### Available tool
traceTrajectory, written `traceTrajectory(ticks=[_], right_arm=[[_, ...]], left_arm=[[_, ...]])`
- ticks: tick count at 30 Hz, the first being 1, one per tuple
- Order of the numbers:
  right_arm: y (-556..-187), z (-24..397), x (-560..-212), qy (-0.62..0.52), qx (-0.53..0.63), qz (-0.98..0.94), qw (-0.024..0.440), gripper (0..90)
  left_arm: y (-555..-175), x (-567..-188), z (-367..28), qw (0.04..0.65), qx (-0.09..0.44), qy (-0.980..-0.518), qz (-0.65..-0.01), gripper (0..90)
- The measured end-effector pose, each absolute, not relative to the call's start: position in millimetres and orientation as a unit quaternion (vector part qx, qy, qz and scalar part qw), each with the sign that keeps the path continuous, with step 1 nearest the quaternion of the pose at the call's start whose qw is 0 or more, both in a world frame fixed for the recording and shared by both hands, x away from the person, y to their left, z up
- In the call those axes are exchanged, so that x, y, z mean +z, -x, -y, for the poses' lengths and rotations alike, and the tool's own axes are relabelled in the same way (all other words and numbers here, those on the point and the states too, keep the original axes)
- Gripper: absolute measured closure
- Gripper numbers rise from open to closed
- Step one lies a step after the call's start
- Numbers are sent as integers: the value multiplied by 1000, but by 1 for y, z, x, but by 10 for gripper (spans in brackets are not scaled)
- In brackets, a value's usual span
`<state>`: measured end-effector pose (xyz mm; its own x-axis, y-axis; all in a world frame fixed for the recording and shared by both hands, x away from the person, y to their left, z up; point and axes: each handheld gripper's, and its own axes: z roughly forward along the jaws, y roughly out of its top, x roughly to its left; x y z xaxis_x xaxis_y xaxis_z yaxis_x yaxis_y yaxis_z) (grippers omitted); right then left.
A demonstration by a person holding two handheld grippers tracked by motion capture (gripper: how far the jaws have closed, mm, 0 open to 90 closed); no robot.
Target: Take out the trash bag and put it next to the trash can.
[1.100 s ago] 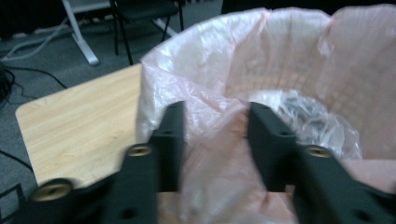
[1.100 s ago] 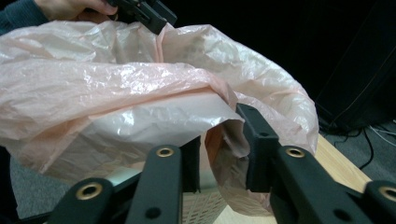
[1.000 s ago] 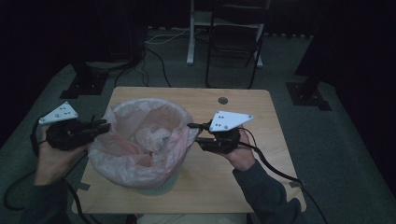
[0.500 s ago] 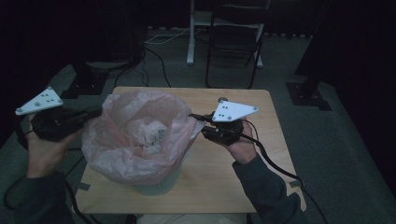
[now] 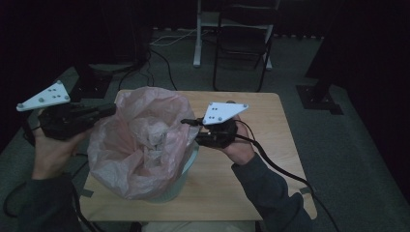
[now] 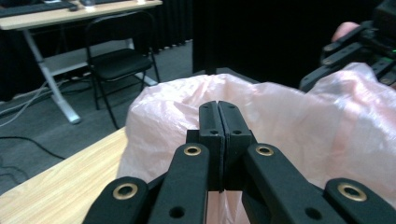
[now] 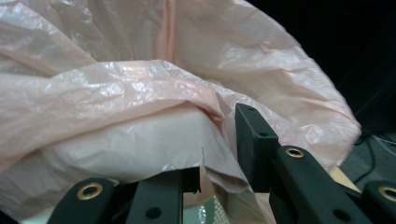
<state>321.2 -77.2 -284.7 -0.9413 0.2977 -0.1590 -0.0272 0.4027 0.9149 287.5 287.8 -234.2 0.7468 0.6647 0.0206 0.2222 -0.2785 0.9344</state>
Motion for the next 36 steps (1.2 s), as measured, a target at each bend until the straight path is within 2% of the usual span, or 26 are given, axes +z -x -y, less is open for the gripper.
traceTrajectory(ticks=[7,17,23,30,32,35,36], right_arm=[[-328,54,-281,-64,530,-834,138,713],[-342,17,-284,-56,512,-852,97,406],[-348,4,-283,-61,512,-853,85,294],[-350,-13,-283,-54,517,-851,70,254],[-348,-18,-282,-51,527,-845,70,244],[-346,-19,-281,-43,545,-836,57,322],[-346,-19,-281,-43,545,-836,57,322]], left_arm=[[-293,-230,-269,524,188,-788,-262,894],[-300,-230,-246,514,172,-804,-245,893],[-302,-230,-237,514,162,-808,-238,893],[-305,-230,-226,529,138,-805,-229,893],[-307,-230,-224,548,110,-799,-222,893],[-309,-231,-222,561,96,-792,-222,893],[-309,-231,-222,561,96,-792,-222,893]])
